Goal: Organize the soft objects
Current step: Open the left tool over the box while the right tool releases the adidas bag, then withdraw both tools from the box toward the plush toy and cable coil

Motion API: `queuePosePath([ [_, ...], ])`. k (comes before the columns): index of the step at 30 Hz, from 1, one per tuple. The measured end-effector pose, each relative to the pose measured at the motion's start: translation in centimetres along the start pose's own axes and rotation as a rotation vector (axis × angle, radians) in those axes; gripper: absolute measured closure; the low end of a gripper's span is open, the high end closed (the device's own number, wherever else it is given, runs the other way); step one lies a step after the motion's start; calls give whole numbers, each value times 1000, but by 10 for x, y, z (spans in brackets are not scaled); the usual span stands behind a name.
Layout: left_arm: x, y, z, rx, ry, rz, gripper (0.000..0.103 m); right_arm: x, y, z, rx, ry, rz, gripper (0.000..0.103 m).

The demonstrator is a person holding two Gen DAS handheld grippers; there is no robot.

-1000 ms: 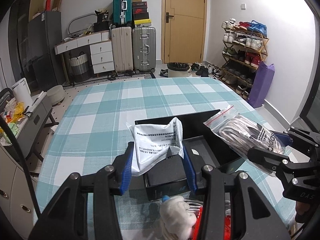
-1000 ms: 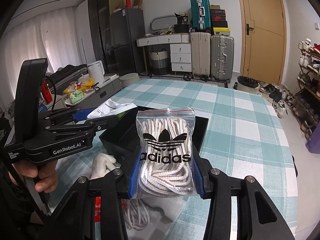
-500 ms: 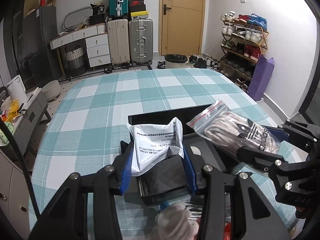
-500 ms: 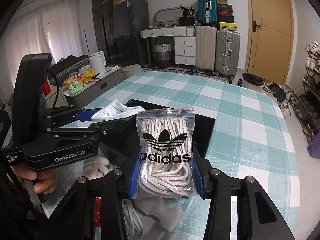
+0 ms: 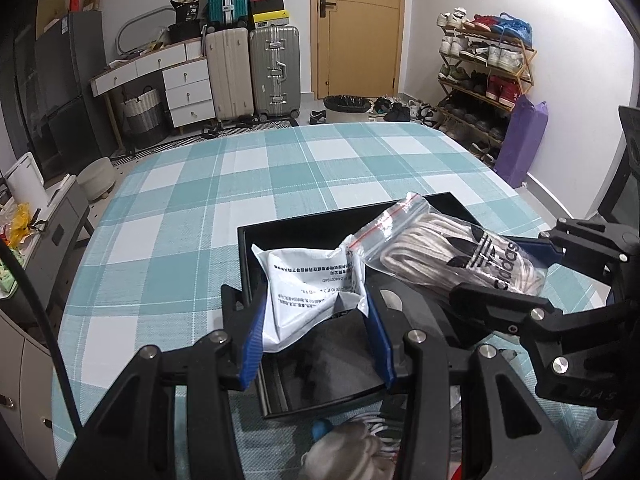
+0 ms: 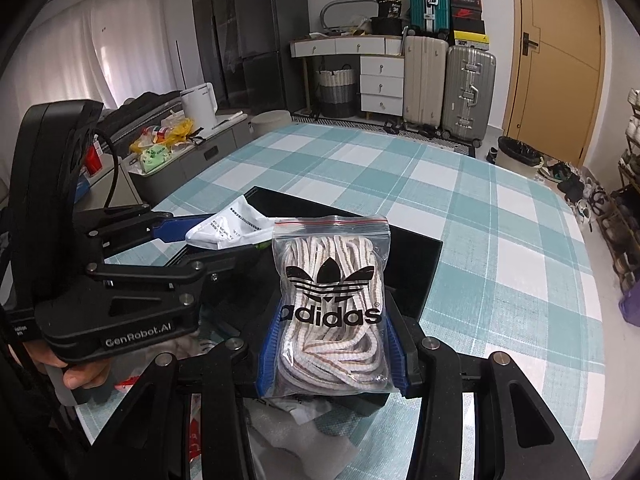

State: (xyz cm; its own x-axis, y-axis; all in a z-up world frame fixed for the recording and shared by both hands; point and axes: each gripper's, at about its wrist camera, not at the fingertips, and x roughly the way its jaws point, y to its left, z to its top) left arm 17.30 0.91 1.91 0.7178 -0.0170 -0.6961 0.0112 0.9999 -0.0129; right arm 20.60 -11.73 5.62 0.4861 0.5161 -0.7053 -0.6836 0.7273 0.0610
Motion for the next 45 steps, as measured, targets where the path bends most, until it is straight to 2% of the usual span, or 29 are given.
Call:
queuePosePath([
  [17, 6, -2, 1, 14, -4, 8, 56, 25, -7, 12, -54, 62, 31, 58],
  [24, 3, -1, 2, 4, 9, -45, 43, 26, -7, 11, -47, 91, 45, 55],
  [26, 0, -1, 1, 7, 14, -47, 42, 24, -7, 10, -49, 89, 49, 53],
  [31, -10, -1, -2, 7, 0, -71, 35, 17, -7, 9, -50, 78, 47, 39],
  [36, -22, 0, -3, 17, -36, -31, 22, 5, -8, 5, -51, 62, 43, 37],
  [38, -26, 3, -5, 14, -42, -38, 20, -2, -7, 3, -51, 47, 31, 31],
  [40, -30, 7, -6, 2, -54, -30, 15, -10, -7, 1, -44, 28, 13, 19],
  [44, -37, 16, -12, -23, -64, -28, 14, -22, -6, -6, -19, 7, -18, 14],
  [45, -39, 18, -14, -29, -66, -26, 14, -25, -6, -9, -12, 0, -28, 10],
])
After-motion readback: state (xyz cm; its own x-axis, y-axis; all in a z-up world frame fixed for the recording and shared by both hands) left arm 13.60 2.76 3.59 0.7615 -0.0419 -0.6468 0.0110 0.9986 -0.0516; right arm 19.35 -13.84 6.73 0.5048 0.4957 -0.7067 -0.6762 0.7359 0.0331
